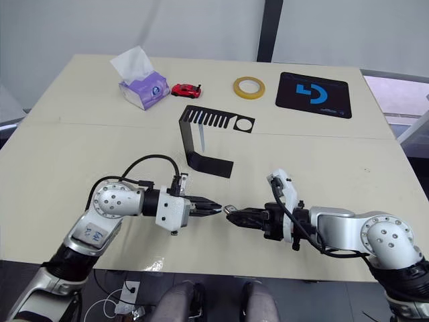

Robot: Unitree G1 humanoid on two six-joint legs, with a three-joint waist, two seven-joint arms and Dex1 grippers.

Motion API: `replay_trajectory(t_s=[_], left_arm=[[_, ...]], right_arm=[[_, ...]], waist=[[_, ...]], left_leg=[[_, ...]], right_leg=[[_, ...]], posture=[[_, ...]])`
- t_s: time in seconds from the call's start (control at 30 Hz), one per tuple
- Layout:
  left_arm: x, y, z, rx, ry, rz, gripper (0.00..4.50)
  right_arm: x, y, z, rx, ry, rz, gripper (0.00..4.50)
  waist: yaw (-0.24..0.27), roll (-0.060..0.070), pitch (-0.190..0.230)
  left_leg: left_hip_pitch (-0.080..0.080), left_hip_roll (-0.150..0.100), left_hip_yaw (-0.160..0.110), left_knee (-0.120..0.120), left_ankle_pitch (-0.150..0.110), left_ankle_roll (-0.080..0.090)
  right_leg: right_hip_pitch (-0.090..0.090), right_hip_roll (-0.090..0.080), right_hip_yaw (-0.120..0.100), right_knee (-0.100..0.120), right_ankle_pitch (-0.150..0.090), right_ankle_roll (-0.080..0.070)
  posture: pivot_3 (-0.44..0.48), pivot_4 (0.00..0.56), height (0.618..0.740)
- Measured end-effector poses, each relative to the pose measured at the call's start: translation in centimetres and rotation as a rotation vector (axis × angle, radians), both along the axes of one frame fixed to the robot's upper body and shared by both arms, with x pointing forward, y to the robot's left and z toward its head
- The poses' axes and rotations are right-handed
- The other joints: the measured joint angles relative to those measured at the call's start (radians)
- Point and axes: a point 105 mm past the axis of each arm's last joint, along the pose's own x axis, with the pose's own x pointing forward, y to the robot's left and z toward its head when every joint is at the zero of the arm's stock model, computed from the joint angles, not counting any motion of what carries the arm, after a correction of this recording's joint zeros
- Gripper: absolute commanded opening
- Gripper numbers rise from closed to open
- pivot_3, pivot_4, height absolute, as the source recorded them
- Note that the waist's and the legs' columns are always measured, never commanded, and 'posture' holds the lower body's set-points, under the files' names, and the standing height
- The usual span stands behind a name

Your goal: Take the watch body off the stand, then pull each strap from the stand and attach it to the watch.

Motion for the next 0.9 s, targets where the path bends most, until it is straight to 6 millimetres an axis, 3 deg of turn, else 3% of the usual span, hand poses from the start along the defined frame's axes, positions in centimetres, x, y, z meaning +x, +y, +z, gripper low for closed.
replay_trajectory(t_s=[0.9], left_arm=[[0.46,-0.49,-0.39,0.043,0.03,0.025,0.0]], right_arm=[[0.37,0.26,-0.24,-0.038,0.006,-0.029,1.54]], waist=[[0.0,0.0,0.0]], left_leg=[[0.0,0.0,0.0,0.0,0.0,0.0]], right_leg=[[0.0,0.0,0.0,0.0,0.0,0.0]], posture=[[0.0,0.15,0.74]])
